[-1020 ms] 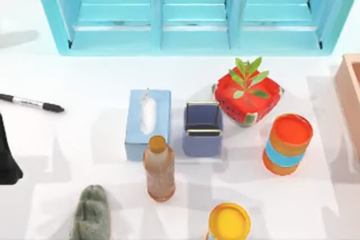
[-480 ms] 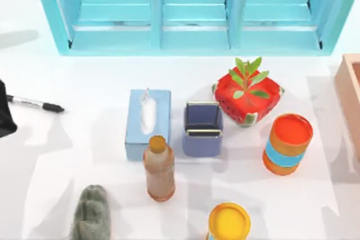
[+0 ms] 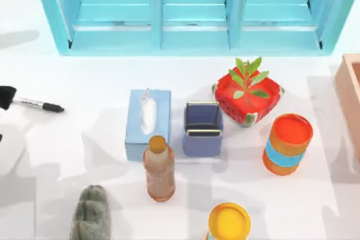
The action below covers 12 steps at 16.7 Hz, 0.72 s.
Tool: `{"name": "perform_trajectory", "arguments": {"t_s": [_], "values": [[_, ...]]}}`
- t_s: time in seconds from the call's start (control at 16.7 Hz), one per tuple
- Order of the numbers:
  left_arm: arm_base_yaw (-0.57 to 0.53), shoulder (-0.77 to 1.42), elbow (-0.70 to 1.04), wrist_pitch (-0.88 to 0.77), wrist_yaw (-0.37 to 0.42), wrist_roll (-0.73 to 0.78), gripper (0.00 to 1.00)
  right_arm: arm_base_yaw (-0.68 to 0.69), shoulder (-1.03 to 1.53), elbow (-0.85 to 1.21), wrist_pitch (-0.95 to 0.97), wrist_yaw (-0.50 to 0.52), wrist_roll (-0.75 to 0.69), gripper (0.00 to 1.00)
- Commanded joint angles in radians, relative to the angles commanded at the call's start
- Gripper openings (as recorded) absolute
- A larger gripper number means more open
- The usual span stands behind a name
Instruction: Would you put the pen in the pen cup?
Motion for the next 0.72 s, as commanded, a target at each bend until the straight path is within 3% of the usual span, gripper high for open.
{"name": "perform_trajectory", "arguments": {"t_s": [0.36, 0.72], "values": [[0.048, 0.278, 0.078, 0.112, 0.088, -0.227, 1.0, 0.0, 0.0, 0.0, 0.0, 0.0, 0.0, 1.0], [0.046, 0.288, 0.079, 0.118, 0.093, -0.24, 1.0, 0.0, 0.0, 0.0, 0.0, 0.0, 0.0, 1.0]]}}
